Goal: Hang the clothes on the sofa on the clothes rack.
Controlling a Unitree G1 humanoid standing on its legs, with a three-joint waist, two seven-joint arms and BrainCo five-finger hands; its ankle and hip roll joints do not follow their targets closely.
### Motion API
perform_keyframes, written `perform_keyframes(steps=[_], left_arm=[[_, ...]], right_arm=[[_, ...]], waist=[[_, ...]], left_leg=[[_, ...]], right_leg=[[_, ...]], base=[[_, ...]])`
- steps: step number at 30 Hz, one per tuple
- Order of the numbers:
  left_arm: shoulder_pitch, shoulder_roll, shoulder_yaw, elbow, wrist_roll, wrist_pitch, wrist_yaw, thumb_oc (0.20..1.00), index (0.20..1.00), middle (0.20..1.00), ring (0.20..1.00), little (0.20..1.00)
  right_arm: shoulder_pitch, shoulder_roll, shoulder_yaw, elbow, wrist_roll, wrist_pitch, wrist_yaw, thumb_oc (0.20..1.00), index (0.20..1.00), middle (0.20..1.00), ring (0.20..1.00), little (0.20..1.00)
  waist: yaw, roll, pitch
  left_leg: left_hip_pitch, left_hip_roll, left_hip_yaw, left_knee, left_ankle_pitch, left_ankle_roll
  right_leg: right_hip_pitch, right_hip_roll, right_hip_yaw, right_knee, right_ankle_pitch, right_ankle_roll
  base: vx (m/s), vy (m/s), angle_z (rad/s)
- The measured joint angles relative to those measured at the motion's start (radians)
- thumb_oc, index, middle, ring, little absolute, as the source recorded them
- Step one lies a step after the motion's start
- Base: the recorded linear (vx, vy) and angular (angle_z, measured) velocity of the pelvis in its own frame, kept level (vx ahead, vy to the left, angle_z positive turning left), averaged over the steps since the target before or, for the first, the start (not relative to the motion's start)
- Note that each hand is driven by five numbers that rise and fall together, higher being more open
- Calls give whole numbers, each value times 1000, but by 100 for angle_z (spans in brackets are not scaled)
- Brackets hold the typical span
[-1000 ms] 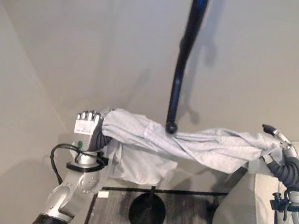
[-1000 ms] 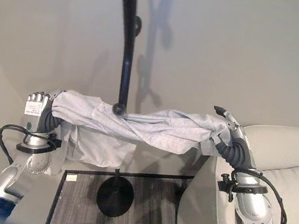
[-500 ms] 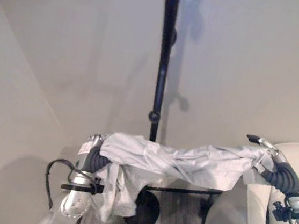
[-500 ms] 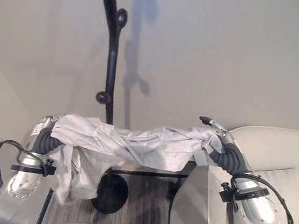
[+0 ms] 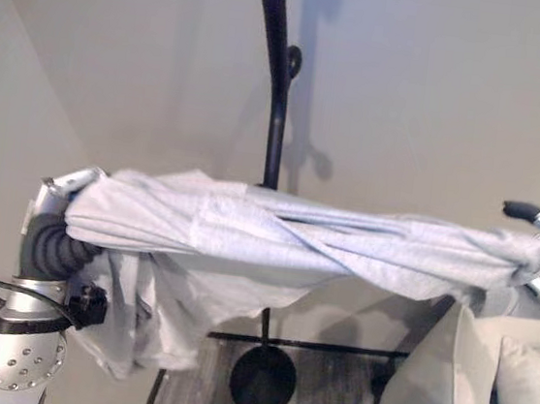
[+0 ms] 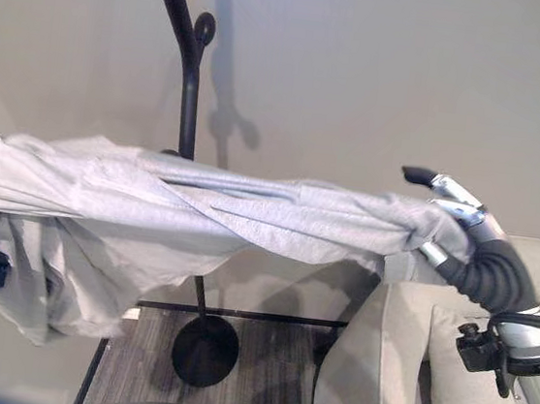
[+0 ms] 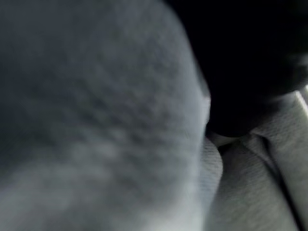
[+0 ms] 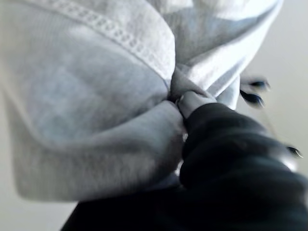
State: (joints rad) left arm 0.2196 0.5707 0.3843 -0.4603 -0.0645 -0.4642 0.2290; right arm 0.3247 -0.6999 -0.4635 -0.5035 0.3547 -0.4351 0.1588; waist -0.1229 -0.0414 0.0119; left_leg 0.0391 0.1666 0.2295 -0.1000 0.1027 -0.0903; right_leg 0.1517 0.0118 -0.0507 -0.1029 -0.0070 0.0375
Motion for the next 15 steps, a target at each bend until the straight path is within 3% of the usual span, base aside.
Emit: perform_keyframes(steps=[2,7,9,15], left_arm=[[-96,-22,-4,14,-9,-10,0,200,200,200,200,200],[-263,-5,-49,38,3,-15,44,200,200,200,200,200],[-342,44,-161,109,15,-4,56,200,200,200,200,200],[-452,113,-368,316,119,39,69,200,200,200,200,200]], right_arm=[[-78,33,0,33,-1,-13,-2,200,200,200,200,200],[-164,-16,1,91,-6,-24,-69,200,200,200,200,200],[-221,-41,42,194,-33,-24,-110,200,200,200,200,200],[-267,-94,160,412,-101,12,-180,200,200,200,200,200]], waist=[[-1,-3,-13],[-8,12,-42],[-9,12,-53],[-12,13,-58]], left_leg=[[2,1,1,0,0,0],[0,1,2,0,2,-2],[1,2,3,0,2,-2],[3,2,2,0,7,-7]], right_leg=[[2,0,2,0,0,0],[-1,1,2,0,6,-5],[-1,1,2,2,8,-8],[1,1,0,0,9,-8]], base=[[0,0,0],[0,0,0],[0,0,0],[0,0,0]])
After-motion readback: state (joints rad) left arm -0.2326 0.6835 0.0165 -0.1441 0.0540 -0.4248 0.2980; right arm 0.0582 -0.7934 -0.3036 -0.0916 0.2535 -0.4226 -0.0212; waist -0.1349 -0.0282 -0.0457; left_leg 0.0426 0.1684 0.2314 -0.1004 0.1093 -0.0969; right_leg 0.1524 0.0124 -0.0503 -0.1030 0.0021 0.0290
